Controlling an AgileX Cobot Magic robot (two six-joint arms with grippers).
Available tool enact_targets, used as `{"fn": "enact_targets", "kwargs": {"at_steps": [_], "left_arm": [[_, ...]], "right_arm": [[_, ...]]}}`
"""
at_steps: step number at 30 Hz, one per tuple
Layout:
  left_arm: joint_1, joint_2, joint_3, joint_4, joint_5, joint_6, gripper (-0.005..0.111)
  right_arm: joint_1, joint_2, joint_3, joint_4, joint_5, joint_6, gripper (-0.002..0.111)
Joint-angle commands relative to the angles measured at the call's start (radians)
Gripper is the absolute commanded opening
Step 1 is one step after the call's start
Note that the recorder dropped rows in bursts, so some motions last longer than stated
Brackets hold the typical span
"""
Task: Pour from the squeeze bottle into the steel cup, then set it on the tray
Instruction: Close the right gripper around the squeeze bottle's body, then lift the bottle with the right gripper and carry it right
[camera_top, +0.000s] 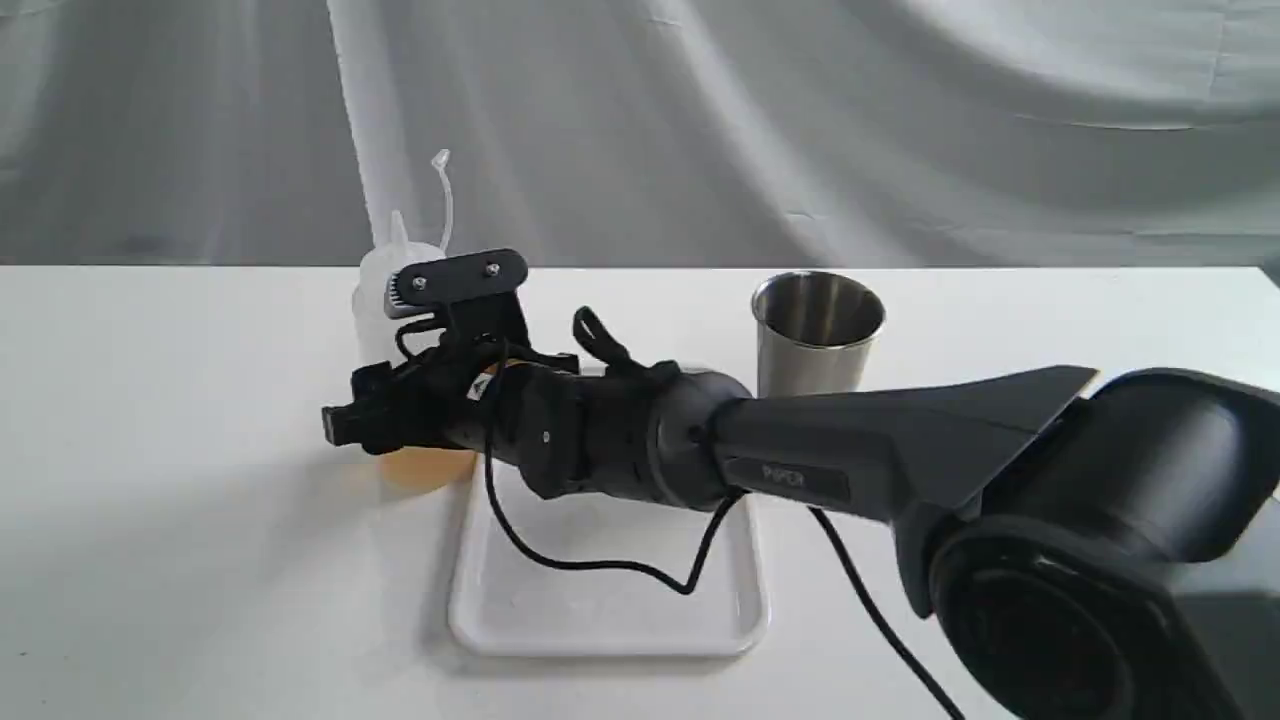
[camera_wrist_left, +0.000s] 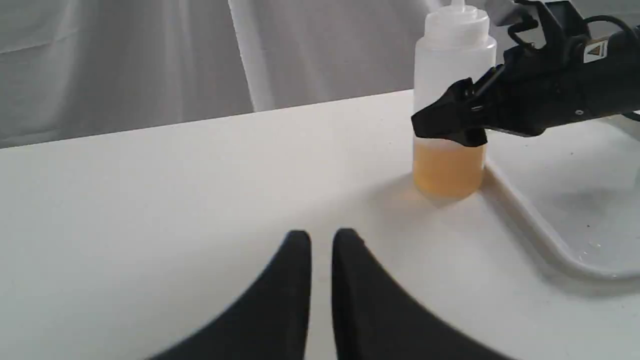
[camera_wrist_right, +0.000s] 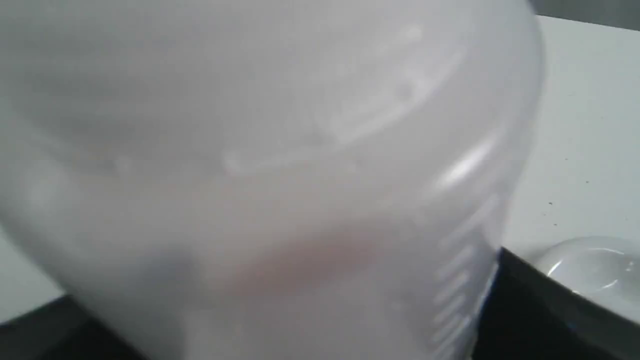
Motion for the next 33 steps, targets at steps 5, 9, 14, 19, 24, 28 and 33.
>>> {"fn": "enact_targets", "kwargs": {"at_steps": [5, 9, 14, 19, 24, 28, 33], "left_arm": [[-0.003, -0.005, 0.004, 0.001, -0.007, -0.002, 0.008], [-0.003, -0.005, 0.004, 0.001, -0.007, -0.002, 0.008], [-0.003, -0.005, 0.004, 0.001, -0.007, -0.002, 0.008], [-0.003, -0.005, 0.004, 0.001, -0.007, -0.002, 0.008], [-0.003, -0.005, 0.004, 0.001, -0.007, -0.002, 0.008], [-0.003, -0.005, 0.004, 0.001, -0.007, -0.002, 0.008], [-0.003, -0.005, 0.004, 0.001, -0.007, -0.002, 0.008]], "right_arm": [[-0.010, -0.091, -0.003, -0.085, 0.118, 0.011, 0.036], [-0.020, -0.154, -0.003, -0.157, 0.169, 0.015, 0.036], [-0.036, -0.243, -0.003, -0.264, 0.234, 0.114, 0.036], [-0.062, -0.342, -0.003, -0.348, 0.335, 0.171, 0.036], [-0.093, -0.473, 0.074, -0.456, 0.406, 0.213, 0.036], [-0.136, -0.627, 0.244, -0.500, 0.391, 0.220, 0.036], [-0.223, -0.833, 0.478, -0.588, 0.381, 0.222, 0.036]]}}
